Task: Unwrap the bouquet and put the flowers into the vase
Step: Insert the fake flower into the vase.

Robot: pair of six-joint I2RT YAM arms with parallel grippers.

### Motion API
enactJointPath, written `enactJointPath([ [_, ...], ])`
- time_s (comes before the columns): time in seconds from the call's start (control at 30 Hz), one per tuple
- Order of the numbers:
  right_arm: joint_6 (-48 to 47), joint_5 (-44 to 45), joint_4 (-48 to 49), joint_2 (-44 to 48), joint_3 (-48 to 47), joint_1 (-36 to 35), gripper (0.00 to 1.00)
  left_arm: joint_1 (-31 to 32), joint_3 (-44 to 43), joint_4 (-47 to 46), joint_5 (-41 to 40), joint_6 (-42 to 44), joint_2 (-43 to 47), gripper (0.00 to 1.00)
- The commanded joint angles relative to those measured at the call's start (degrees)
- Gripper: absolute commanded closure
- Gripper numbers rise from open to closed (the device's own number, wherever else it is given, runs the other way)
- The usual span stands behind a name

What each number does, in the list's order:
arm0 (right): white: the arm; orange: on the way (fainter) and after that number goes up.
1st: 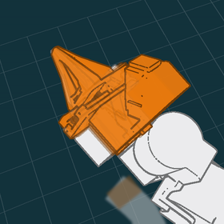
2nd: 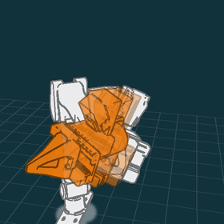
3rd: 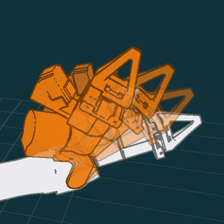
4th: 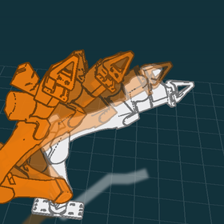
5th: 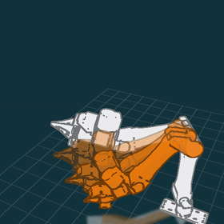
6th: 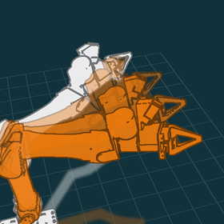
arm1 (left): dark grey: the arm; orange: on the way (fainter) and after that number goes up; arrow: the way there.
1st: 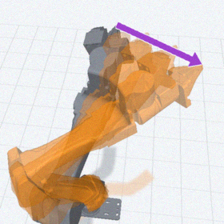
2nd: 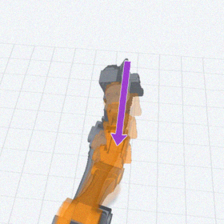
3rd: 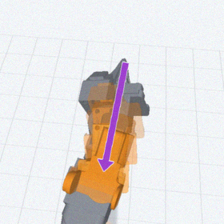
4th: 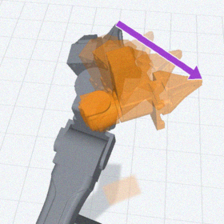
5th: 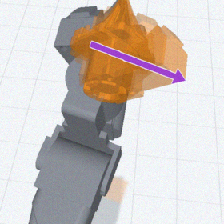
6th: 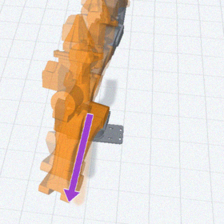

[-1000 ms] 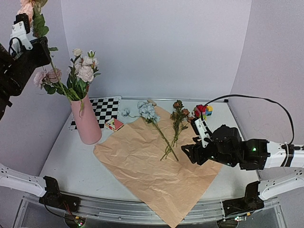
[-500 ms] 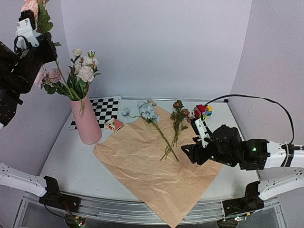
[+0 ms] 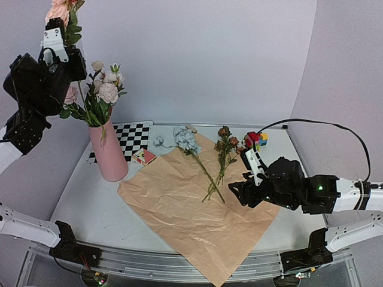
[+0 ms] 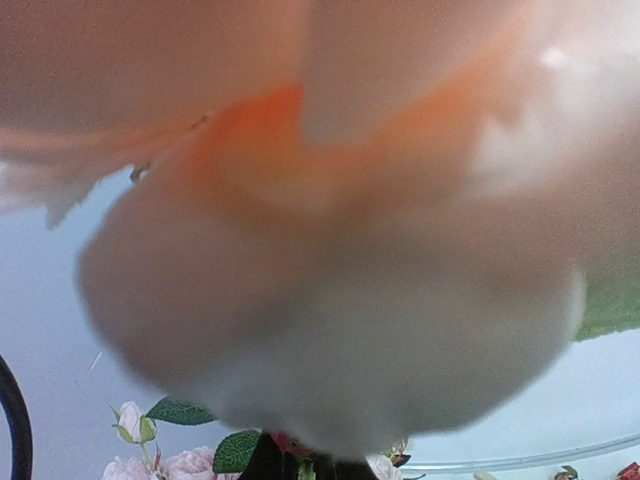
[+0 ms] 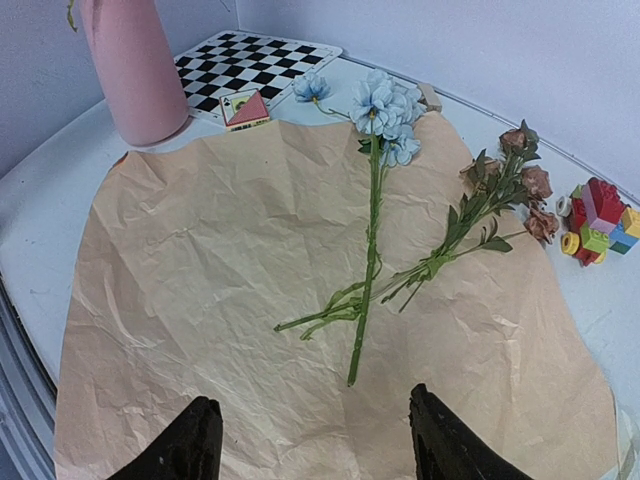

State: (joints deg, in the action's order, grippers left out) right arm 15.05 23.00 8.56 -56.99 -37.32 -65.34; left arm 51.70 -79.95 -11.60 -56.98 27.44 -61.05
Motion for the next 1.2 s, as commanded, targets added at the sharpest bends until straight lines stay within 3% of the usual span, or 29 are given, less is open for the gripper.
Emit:
enactJointPath([
  [0.0,-0.1,1.1,0.2,0.7,-2.1,-0.2,0.35,-4.2,-0.1,-2.9,3.1,-5.1,-0.5,1.00],
  [0.27,-0.3,1.7,0.0,-0.1,-2.3,-0.2,0.35,-7.6,-0.7,-1.9,4.0,-12.5,-3.6,1.00],
  [0.4,-0.4,1.9,0.0,-0.5,-2.4,-0.2,0.35,-9.2,-3.3,4.3,5.8,-16.8,-6.4,1.00],
  [0.63,-0.4,2.0,-0.1,-1.1,-2.2,-0.2,0.35,-16.4,-4.7,7.7,9.7,-20.6,-8.9,1.00],
  [0.83,-0.5,2.4,-0.1,-2.1,-2.6,-0.2,0.35,-23.6,-7.5,16.4,15.1,-27.2,-11.4,1.00],
  [1.17,-0.9,2.4,-0.1,-4.3,-3.8,-0.2,0.35,-27.2,0.5,18.0,20.5,-34.5,-9.6,1.00],
])
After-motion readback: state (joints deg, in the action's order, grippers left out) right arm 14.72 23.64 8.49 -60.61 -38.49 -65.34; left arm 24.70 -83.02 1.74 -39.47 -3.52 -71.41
